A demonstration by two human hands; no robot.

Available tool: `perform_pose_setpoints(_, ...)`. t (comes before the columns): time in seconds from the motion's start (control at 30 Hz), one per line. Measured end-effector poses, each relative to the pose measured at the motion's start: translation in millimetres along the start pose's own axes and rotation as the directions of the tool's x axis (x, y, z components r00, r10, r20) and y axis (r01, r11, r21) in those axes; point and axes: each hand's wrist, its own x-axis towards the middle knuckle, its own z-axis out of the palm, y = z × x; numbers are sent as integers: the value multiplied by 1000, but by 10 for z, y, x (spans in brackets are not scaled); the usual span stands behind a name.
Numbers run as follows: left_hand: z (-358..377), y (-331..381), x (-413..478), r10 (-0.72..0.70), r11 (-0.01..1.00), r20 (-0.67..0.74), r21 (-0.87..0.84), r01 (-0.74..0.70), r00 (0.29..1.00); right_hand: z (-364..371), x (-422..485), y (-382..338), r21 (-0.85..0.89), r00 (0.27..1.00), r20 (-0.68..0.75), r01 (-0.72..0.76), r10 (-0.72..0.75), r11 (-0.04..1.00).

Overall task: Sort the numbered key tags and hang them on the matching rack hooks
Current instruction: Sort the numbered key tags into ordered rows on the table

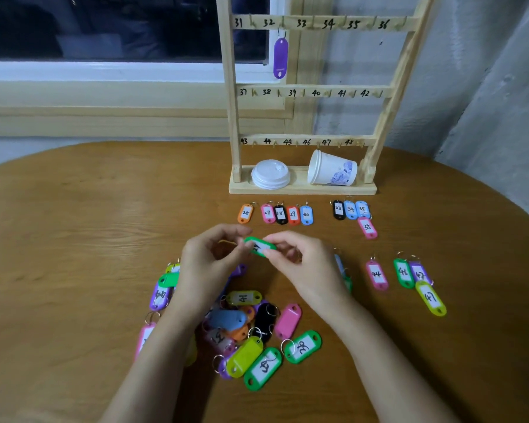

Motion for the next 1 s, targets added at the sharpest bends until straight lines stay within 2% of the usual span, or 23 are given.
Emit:
perform_pose_setpoints(0.13,-13,-25,11,20,999,-4,41,-20,1000,-24,10,44,5,998,-57,-8,8,1000)
perform_pose_setpoints(0.27,-103,-87,24,131,948,-73,301,-103,989,-138,2,103,102,982,-165,-72,88,992)
perform_pose_setpoints(0.4,-154,-151,4,165,883,11,444,-153,986,-240,-6,149,180,958,-257,-84,129,980)
perform_pose_setpoints(0.53,-167,-182,1,121,832,121,528,-167,985,-288,-17,149,260,944,-277,-106,179,960)
perform_pose_setpoints(0.7,-162,-185,5,94,817,151,553,-163,984,-304,-19,149,259,938,-290,-111,187,959)
perform_pose_setpoints(0.87,-151,-177,8,120,848,144,500,-177,982,-314,-23,154,283,931,-300,-120,207,952)
perform_pose_setpoints(1.0,-153,-156,16,168,867,58,466,-175,984,-324,-18,172,274,923,-312,-139,225,952)
